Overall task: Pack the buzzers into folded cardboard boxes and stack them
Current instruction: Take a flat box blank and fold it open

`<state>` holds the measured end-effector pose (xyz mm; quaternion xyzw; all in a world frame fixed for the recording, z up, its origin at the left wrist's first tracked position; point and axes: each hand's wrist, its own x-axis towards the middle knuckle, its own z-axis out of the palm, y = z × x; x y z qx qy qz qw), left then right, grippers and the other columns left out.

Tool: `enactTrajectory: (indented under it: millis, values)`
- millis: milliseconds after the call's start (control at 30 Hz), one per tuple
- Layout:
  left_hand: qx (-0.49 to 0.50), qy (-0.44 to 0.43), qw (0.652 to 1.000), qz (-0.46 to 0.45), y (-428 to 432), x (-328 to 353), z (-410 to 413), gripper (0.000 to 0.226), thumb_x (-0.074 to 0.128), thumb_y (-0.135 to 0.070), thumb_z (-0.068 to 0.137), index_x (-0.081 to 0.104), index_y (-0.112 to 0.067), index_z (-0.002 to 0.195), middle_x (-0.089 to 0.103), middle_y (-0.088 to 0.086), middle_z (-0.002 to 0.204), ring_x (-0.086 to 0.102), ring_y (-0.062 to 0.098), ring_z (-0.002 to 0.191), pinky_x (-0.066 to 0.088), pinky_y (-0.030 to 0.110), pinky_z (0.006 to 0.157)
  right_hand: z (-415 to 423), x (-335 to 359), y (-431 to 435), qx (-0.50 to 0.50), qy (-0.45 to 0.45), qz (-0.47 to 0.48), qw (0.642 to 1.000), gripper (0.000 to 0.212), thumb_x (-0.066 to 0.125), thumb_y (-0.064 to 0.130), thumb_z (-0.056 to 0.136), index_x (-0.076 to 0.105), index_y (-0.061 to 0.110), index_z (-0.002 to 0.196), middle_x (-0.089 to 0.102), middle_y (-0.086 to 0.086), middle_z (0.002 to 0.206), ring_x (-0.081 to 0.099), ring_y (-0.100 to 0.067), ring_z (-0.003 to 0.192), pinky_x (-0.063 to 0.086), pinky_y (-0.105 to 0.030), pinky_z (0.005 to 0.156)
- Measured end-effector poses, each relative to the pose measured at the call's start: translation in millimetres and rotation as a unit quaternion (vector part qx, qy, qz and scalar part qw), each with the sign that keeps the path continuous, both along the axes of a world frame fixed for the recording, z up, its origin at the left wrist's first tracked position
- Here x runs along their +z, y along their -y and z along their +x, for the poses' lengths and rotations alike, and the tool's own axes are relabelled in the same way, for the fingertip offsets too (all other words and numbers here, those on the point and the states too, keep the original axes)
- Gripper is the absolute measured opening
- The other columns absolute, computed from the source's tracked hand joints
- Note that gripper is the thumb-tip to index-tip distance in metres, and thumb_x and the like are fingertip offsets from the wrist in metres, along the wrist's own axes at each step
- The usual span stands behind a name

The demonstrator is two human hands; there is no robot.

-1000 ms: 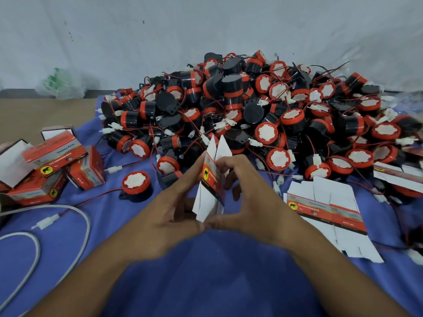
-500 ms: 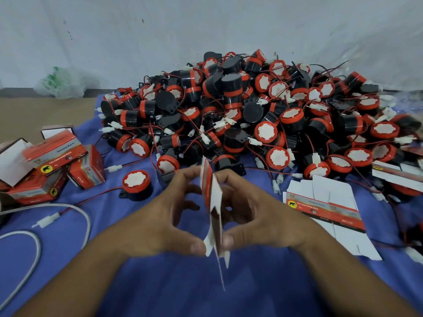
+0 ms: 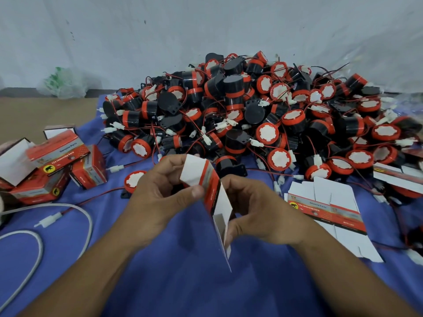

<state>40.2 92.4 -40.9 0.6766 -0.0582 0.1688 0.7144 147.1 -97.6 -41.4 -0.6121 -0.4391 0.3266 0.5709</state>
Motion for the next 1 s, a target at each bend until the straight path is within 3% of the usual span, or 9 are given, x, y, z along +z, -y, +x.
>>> enactTrajectory:
  millis: [67, 233, 333, 533, 633, 733, 800, 900, 1000]
  values:
    - [0.005, 0.001, 1.0, -0.003, -2.2, 3.0, 0.2, 0.045, 0.085, -0.049, 0.071, 0.072, -0.027, 0.107, 0.074, 0.008, 0.102, 0.071, 0.026, 0.096, 0.055, 0.03, 0.083, -0.5, 0.2, 1.5, 0.012, 0.004, -0.001, 1.0, 0.056, 0.09, 0.003, 0.066, 0.055, -0.004, 0.11, 0.059, -0.036, 0.103, 0.055, -0.059, 0.091, 0.048, -0.07, 0.076]
    - [0.022, -0.009, 1.0, -0.016, -10.3, 4.6, -1.8, 0.043, 0.086, -0.053, 0.068, 0.076, -0.022, 0.096, 0.076, 0.003, 0.094, 0.072, 0.018, 0.086, 0.056, 0.024, 0.077, 6.6, 6.6, 12.0, 0.038, -0.042, 0.019, 0.998, 0.057, 0.09, 0.014, 0.059, 0.06, 0.009, 0.108, 0.062, -0.013, 0.103, 0.059, -0.029, 0.094, 0.052, -0.037, 0.08]
    - [0.008, -0.026, 0.999, -0.026, -5.7, 3.5, -1.1, 0.045, 0.089, -0.053, 0.063, 0.074, -0.02, 0.09, 0.075, 0.006, 0.09, 0.071, 0.021, 0.079, 0.055, 0.025, 0.07, 10.6, 7.7, 16.7, 0.045, -0.064, 0.011, 0.997, 0.053, 0.08, 0.008, 0.058, 0.062, 0.015, 0.108, 0.065, -0.008, 0.105, 0.062, -0.027, 0.098, 0.053, -0.034, 0.08]
    - [0.05, -0.053, 0.995, 0.066, -7.9, 3.0, -0.7, 0.041, 0.081, -0.045, 0.066, 0.068, -0.013, 0.089, 0.071, 0.006, 0.082, 0.067, 0.018, 0.075, 0.054, 0.025, 0.066, 14.7, 11.1, 23.2, 0.004, 0.052, -0.064, 0.997, 0.062, 0.093, 0.033, 0.063, 0.061, 0.026, 0.115, 0.066, 0.002, 0.113, 0.065, -0.022, 0.109, 0.053, -0.033, 0.094]
    - [0.063, -0.057, 0.983, 0.163, -10.6, 2.5, -1.9, 0.052, 0.08, -0.053, 0.065, 0.063, -0.026, 0.106, 0.068, -0.002, 0.093, 0.066, 0.013, 0.082, 0.052, 0.023, 0.071, 13.9, 11.2, 24.0, -0.018, 0.092, -0.085, 0.992, 0.06, 0.093, 0.028, 0.066, 0.06, 0.03, 0.117, 0.066, 0.006, 0.114, 0.065, -0.018, 0.11, 0.054, -0.029, 0.093]
    - [0.059, -0.056, 0.968, 0.238, -11.9, 0.1, -3.4, 0.08, 0.075, -0.08, 0.057, 0.047, -0.056, 0.128, 0.058, -0.021, 0.118, 0.06, 0.004, 0.108, 0.049, 0.018, 0.086, 13.7, 11.9, 22.9, -0.016, 0.095, -0.073, 0.993, 0.061, 0.091, 0.028, 0.07, 0.06, 0.027, 0.123, 0.066, 0.002, 0.117, 0.065, -0.024, 0.112, 0.055, -0.042, 0.096]
    - [0.036, -0.038, 0.963, 0.265, -8.5, -2.5, -3.3, 0.09, 0.071, -0.083, 0.059, 0.038, -0.057, 0.138, 0.049, -0.024, 0.135, 0.051, 0.002, 0.125, 0.044, 0.02, 0.097, 13.1, 12.4, 23.3, -0.008, 0.079, -0.063, 0.995, 0.062, 0.089, 0.026, 0.073, 0.06, 0.026, 0.128, 0.067, -0.001, 0.119, 0.065, -0.025, 0.112, 0.054, -0.045, 0.097]
    - [0.033, -0.015, 0.956, 0.292, -5.3, -6.1, -1.8, 0.082, 0.073, -0.074, 0.067, 0.041, -0.05, 0.139, 0.042, -0.01, 0.144, 0.043, 0.014, 0.135, 0.042, 0.041, 0.105, 13.1, 13.5, 24.1, 0.0, 0.062, -0.045, 0.997, 0.066, 0.085, 0.041, 0.074, 0.059, 0.028, 0.134, 0.066, -0.002, 0.125, 0.064, -0.025, 0.116, 0.054, -0.04, 0.096]
    - [0.053, -0.024, 0.951, 0.303, -7.6, -7.0, -2.0, 0.064, 0.074, -0.062, 0.071, 0.048, -0.05, 0.129, 0.036, -0.013, 0.147, 0.038, 0.013, 0.139, 0.041, 0.043, 0.105, 14.5, 11.7, 22.0, 0.003, 0.031, -0.026, 0.999, 0.071, 0.081, 0.055, 0.072, 0.061, 0.026, 0.133, 0.066, -0.001, 0.126, 0.064, -0.024, 0.116, 0.055, -0.037, 0.094]
